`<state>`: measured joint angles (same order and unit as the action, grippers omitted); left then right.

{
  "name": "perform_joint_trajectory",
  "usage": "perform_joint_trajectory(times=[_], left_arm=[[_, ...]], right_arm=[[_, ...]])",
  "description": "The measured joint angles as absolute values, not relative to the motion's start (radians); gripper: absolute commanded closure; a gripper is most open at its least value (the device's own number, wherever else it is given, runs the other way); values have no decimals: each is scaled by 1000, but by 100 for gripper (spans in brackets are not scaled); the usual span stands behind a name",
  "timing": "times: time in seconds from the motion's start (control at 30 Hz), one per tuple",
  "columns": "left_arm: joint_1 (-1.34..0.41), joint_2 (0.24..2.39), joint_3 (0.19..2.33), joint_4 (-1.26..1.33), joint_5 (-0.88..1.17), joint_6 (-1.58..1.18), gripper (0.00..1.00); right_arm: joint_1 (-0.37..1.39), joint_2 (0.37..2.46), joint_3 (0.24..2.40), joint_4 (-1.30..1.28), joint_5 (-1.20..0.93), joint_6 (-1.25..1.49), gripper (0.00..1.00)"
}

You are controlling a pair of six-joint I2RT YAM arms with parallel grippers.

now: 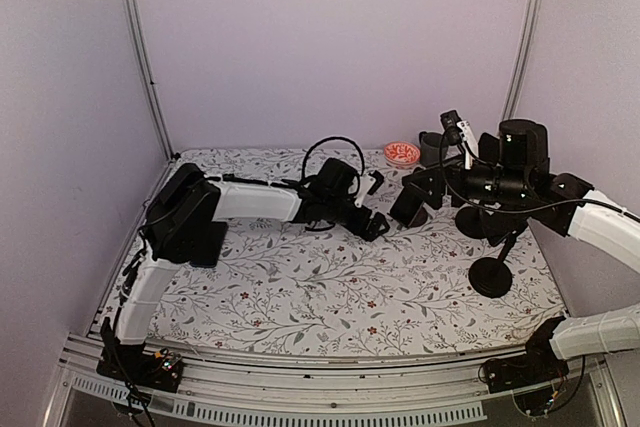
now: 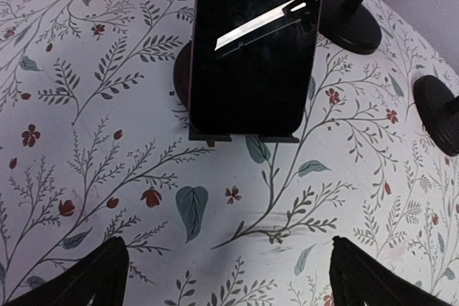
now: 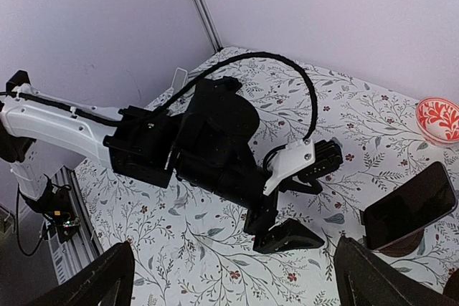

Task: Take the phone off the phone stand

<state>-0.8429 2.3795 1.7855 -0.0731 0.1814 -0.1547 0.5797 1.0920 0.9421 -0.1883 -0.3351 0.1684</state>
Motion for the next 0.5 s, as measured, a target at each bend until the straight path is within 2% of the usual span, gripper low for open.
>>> perform_joint_trajectory(times=[0.5], left_arm=[[-859, 2565, 1966, -36, 194, -165, 1]], right_arm=[[561, 1092, 911, -185, -361, 168, 1]])
